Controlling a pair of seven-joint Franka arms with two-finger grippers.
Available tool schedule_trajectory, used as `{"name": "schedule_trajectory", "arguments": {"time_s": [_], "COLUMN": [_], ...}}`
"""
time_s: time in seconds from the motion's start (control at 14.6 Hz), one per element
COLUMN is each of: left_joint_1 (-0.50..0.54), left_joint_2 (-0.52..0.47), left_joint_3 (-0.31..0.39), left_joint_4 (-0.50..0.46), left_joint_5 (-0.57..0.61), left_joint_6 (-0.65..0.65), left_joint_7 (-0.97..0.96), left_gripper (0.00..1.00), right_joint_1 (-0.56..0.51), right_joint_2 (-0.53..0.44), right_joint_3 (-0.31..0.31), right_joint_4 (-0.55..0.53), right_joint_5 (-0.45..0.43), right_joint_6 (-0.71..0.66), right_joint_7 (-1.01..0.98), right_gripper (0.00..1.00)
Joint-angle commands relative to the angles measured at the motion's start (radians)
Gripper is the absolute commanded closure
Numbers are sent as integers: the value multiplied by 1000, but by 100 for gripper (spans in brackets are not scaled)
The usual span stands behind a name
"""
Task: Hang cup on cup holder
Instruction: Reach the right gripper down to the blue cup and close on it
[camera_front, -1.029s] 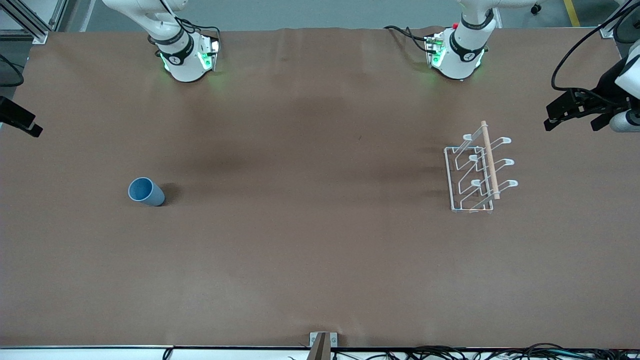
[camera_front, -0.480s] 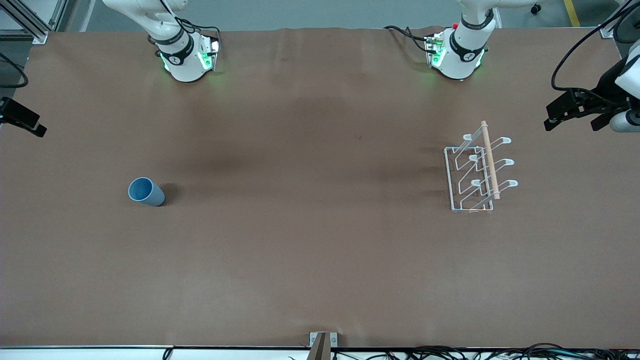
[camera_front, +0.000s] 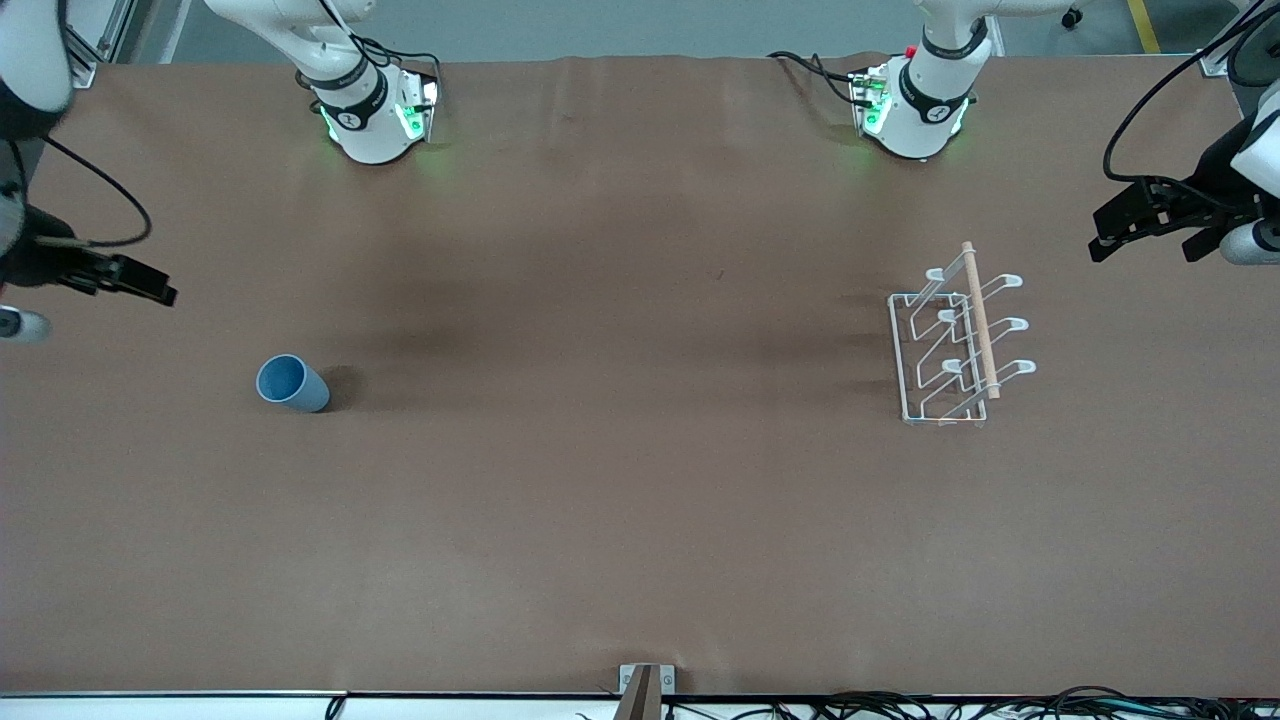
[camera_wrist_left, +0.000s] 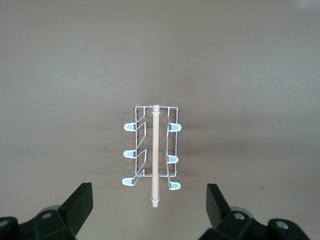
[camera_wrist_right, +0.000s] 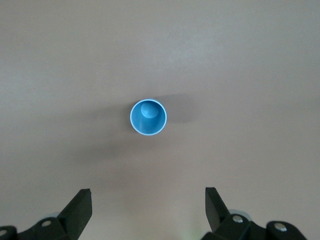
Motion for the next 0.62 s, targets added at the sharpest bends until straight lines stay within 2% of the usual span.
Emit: {"name": "schedule_trajectory", "arguments": {"time_s": [0.0, 0.14, 0.41, 0.55], "left_joint_1": [4, 4, 5, 5], "left_joint_2": [-3, -3, -2, 0], "left_joint_3": [0, 0, 2, 3], "left_joint_4": [-1, -3, -1, -1], "left_joint_5": [-2, -2, -2, -2], "left_joint_6": [-1, 0, 0, 0], "left_joint_7": [6, 6, 7, 7], "left_gripper": [0, 0, 0, 0], "right_joint_1": [-7, -13, -40, -40], "right_joint_2": [-26, -21, 74, 135], "right_joint_3": [3, 2, -1, -1], "right_joint_4": [-174, -283, -397, -397], "right_joint_5": [15, 14, 13, 12], "right_joint_6": [178, 336, 573, 607], "right_joint_7": [-22, -73, -168, -173], "right_gripper": [0, 0, 0, 0]}}
